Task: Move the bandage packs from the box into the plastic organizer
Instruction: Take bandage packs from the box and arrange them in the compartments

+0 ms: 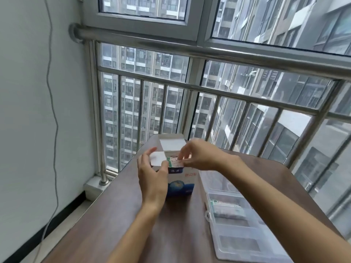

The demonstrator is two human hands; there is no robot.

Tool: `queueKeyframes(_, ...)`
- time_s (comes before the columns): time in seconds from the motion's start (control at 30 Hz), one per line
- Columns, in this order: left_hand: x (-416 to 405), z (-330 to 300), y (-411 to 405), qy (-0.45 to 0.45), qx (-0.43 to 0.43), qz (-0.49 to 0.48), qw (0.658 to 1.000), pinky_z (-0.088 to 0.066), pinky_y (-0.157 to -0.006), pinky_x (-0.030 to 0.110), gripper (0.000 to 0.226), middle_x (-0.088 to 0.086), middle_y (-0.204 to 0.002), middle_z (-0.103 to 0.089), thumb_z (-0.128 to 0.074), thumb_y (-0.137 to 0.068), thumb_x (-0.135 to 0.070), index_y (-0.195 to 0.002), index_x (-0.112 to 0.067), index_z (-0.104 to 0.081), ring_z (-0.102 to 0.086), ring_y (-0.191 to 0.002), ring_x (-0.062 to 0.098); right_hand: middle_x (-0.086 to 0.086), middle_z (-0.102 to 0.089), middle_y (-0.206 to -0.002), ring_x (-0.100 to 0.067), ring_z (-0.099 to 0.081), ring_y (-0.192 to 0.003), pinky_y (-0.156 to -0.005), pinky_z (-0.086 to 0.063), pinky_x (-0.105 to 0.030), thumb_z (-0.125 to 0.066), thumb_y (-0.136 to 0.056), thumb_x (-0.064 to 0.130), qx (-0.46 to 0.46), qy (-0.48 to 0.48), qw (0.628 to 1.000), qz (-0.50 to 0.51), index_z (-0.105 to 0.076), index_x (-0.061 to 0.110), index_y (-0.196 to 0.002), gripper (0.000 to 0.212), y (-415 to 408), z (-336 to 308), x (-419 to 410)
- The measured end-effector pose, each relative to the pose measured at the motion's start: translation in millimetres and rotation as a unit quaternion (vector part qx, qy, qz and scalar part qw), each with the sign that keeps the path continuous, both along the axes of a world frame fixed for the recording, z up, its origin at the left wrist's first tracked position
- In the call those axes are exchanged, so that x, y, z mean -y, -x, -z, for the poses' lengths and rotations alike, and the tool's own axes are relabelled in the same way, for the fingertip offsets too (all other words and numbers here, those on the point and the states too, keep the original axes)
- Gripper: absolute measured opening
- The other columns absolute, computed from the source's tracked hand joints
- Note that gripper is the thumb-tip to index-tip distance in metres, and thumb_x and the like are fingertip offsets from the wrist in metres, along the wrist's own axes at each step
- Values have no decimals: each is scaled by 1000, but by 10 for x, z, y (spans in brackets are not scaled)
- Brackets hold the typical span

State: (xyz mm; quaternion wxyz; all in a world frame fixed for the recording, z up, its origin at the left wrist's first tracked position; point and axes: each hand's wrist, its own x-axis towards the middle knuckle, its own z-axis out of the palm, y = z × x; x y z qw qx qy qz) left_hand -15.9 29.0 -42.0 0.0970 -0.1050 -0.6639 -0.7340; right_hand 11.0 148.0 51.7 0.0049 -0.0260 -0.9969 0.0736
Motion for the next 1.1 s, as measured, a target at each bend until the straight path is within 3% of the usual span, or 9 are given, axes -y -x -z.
queueKeyframes(0.07, -10, 12, 25, -16, 10, 1, 1000, -41, -80, 13, 34, -8, -121, -52, -60, -86, -7, -112, -29, -55, -51, -110, 10, -1, -66, -108, -13, -60, -94, -86, -53, -32, -68, -84, 16, 25, 40, 999, 1, -66, 15, -110, 26, -12, -78, -4)
queueKeyframes(0.2, -18, 60, 62, -27, 22, 8, 999, -51, -91, 38, 28, -9, -119, -56, -62, -87, -14, -107, -33, -59, -59, -108, 23, -5, -63, -116, -15, -55, -96, -81, -51, -28, -64, -86, 14, 88, 56, 995, 4, -63, 11, -118, 32, 19, -96, -39)
queueKeyframes(0.3, -16, 57, 77, -34, 22, 14, 999, -53, -77, 22, 25, -7, -119, -56, -61, -89, -14, -106, -32, -59, -60, -107, 24, 0, -62, -102, -12, -55, -90, -69, -46, -19, -61, -89, 15, 84, 45, 995, -19, -65, 11, -113, 25, 27, -86, -42)
queueKeyframes(0.5, -22, 85, 109, -12, 21, 19, 1000, -53, -88, 41, 22, -4, -120, -56, -62, -89, -19, -96, -40, -59, -59, -109, 25, -2, -61, -107, -12, -55, -92, -75, -49, -21, -55, -93, 12, 11, 78, 996, -37, -59, 10, -110, 18, 10, -26, -63)
queueKeyframes(0.63, 4, 39, 98, 3, 18, 2, 1000, -41, -76, 12, 19, -10, -122, -52, -61, -91, -19, -106, -29, -60, -50, -109, 7, -8, -66, -109, -16, -62, -97, -86, -55, -32, -53, -94, 9, -59, 190, 979, -37, -61, 6, -115, 23, -10, 28, -110)
queueKeyframes(0.73, 3, 18, 69, 22, 0, -8, 1000, -35, -62, -3, 21, -10, -121, -50, -60, -93, -17, -113, -22, -59, -46, -95, 1, -13, -63, -112, -20, -60, -99, -77, -56, -28, -53, -93, 5, -80, 264, 961, -22, -59, 3, -118, 25, -34, 69, -143)
queueKeyframes(0.8, -5, 26, 58, 35, -26, -23, 999, -37, -76, 2, 21, -9, -124, -51, -60, -92, -19, -112, -24, -59, -49, -104, 2, -12, -64, -110, -19, -60, -96, -70, -56, -25, -53, -94, 7, -83, 269, 959, -21, -61, 4, -117, 25, -37, 106, -148)
queueKeyframes(0.9, -20, 57, 75, 49, -45, -32, 997, -39, -99, 26, 23, -7, -129, -51, -62, -91, -21, -114, -25, -58, -45, -124, 10, -7, -66, -102, -11, -61, -86, -62, -54, -18, -54, -94, 10, -97, 280, 955, -16, -62, 4, -117, 25, -29, 134, -134)
queueKeyframes(1.1, -9, 25, 69, 56, -52, -43, 996, -34, -110, 36, 37, -4, -137, -47, -65, -88, -22, -124, -19, -55, -39, -130, 12, -6, -65, -103, -14, -60, -87, -63, -49, -22, -50, -95, 10, -158, 403, 899, 61, -56, 8, -123, 29, 6, 88, -120)
